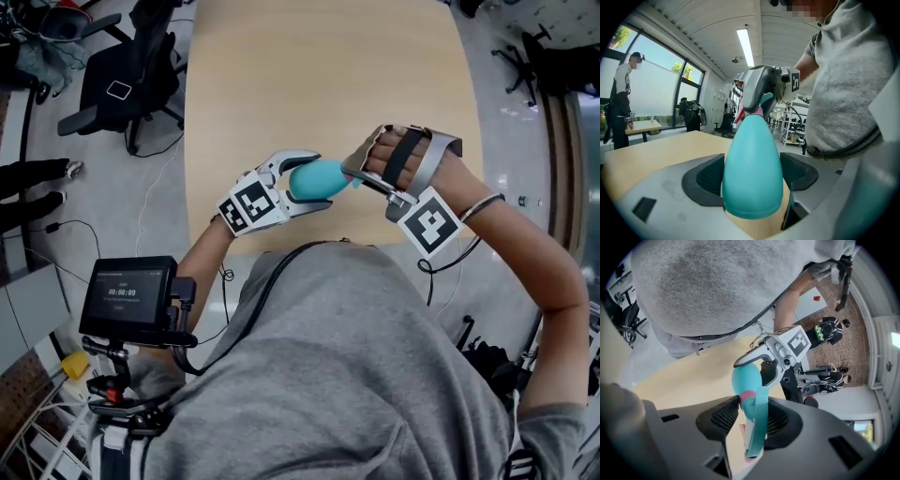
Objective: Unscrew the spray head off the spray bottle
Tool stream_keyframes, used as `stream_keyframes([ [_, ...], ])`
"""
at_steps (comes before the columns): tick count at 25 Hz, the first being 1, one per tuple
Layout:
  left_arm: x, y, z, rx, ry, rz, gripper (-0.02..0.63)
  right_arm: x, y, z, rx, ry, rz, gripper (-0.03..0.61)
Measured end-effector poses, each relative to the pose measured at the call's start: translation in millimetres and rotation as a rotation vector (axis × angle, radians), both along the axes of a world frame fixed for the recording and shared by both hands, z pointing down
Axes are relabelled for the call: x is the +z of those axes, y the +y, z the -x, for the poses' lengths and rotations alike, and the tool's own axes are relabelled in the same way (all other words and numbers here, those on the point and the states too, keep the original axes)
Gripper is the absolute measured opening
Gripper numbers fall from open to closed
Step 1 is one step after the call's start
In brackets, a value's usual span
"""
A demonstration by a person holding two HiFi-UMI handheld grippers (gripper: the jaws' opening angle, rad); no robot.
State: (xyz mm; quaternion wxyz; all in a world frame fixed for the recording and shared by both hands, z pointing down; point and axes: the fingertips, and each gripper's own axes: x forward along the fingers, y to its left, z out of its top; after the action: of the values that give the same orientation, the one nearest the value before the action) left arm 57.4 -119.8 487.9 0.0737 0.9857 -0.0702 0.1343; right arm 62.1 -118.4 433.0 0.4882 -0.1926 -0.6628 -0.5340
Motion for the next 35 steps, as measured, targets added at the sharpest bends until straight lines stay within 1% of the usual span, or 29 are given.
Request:
stream_keyframes([
  [2,-5,-5,2,-0.039,0.036,0.008,0.371,-6,-7,1,0.053,-0.031,0.019,0.142],
  [4,-10,-9,2,-0.081,0.070,0.014,0.371,-12,-15,0,0.113,-0.063,0.046,0.161],
  [6,-12,-11,0,-0.116,0.090,0.014,0.371,-13,-20,-3,0.169,-0.086,0.069,0.178],
  [8,-13,-12,-2,-0.137,0.104,0.018,0.371,-14,-24,-7,0.204,-0.098,0.075,0.186],
  [10,-15,-12,-4,-0.146,0.122,0.027,0.370,-15,-24,-9,0.203,-0.094,0.064,0.189],
  [15,-24,-11,-4,-0.136,0.172,0.033,0.368,-26,-24,-5,0.118,-0.080,-0.012,0.192],
  [17,-29,-10,-5,-0.128,0.183,0.023,0.368,-30,-24,-5,0.108,-0.082,-0.024,0.214],
  [20,-34,-9,-8,-0.126,0.202,0.016,0.368,-37,-26,-7,0.131,-0.094,-0.018,0.239],
  [23,-39,-9,-9,-0.137,0.226,0.018,0.368,-43,-32,-14,0.175,-0.101,-0.009,0.242],
  [25,-42,-12,-8,-0.161,0.238,0.017,0.368,-49,-38,-18,0.227,-0.121,-0.001,0.242],
  [27,-44,-19,-6,-0.211,0.238,0.005,0.368,-59,-46,-22,0.337,-0.192,0.017,0.242],
  [28,-44,-23,-4,-0.245,0.234,-0.002,0.368,-66,-50,-23,0.423,-0.261,0.041,0.242],
  [29,-44,-28,-3,-0.280,0.231,-0.004,0.368,-73,-54,-23,0.526,-0.354,0.077,0.242],
  [32,-42,-44,2,-0.391,0.213,0.006,0.368,-93,-64,-28,0.873,-0.683,0.212,0.242],
  [33,-40,-50,4,-0.431,0.202,0.011,0.368,-94,-65,-29,0.981,-0.763,0.269,0.242],
  [35,-38,-60,9,-0.510,0.174,0.014,0.368,-86,-63,-27,1.166,-0.887,0.419,0.242],
])
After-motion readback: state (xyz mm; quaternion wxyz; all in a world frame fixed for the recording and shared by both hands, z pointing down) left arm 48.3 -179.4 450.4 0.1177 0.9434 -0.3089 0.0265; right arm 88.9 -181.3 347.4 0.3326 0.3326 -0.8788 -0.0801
